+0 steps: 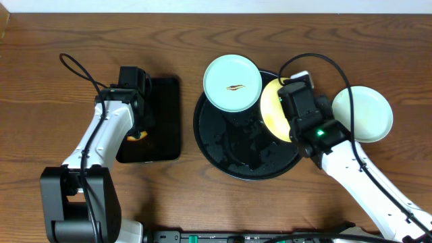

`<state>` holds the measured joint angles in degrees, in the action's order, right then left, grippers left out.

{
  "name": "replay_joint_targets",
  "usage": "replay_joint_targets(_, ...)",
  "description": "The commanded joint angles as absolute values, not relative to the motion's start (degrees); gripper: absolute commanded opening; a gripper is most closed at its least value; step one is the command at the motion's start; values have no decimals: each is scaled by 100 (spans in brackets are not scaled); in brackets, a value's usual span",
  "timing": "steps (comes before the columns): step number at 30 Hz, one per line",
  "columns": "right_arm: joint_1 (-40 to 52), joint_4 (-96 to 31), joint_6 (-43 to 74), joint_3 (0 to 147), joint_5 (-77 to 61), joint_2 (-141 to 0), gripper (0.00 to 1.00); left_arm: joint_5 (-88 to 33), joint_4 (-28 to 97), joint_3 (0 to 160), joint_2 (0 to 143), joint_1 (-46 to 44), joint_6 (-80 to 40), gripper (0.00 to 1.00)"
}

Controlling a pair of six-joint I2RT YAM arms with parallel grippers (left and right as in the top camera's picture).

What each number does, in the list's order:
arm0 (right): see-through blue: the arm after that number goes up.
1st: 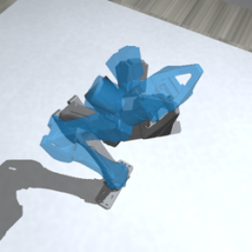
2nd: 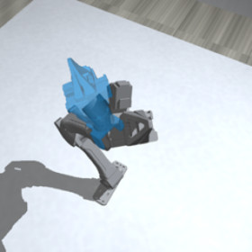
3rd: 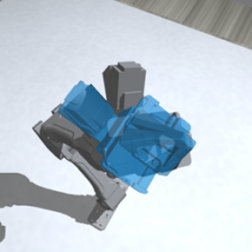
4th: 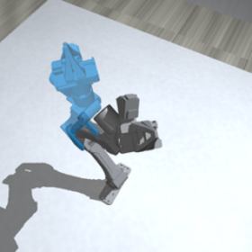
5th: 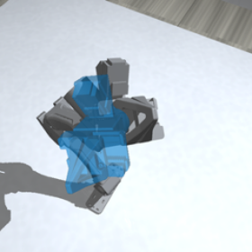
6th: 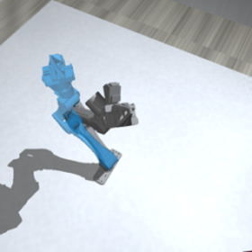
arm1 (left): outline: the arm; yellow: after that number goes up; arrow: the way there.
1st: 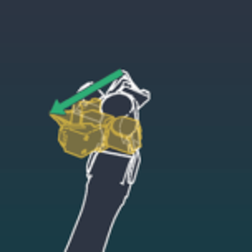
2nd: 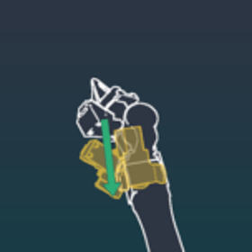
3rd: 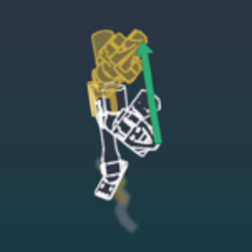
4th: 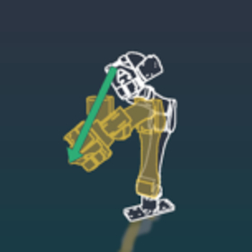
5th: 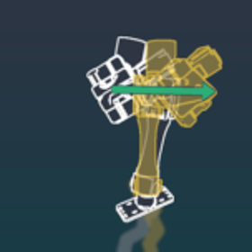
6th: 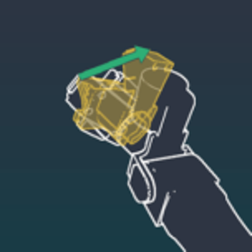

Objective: Clean dirty plates on tray and stack at the side
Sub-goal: 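Lift the yellow plate with the right gripper onto the pale blue plate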

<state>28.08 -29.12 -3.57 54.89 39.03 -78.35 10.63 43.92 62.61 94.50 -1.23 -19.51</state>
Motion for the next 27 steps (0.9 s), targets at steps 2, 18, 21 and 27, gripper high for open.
replay_joint_targets(2, 3072, -2842, -749, 5522, 4471, -7741, 1, 1072, 4407, 6322, 9445, -132, -1986, 8)
replay_joint_targets(18, 3516, -2366, -1559, 5544, 5312, -7623, 1, 1072, 4407, 6322, 9445, -132, -1986, 8)
replay_joint_targets(21, 3553, -2213, -1747, 5544, 5402, -7623, 1, 1072, 4410, 6322, 9445, -132, -1986, 8)
replay_joint_targets(27, 3601, -1938, -1855, 5544, 5559, -7623, 1, 1072, 4407, 6322, 9445, -132, -1986, 9)
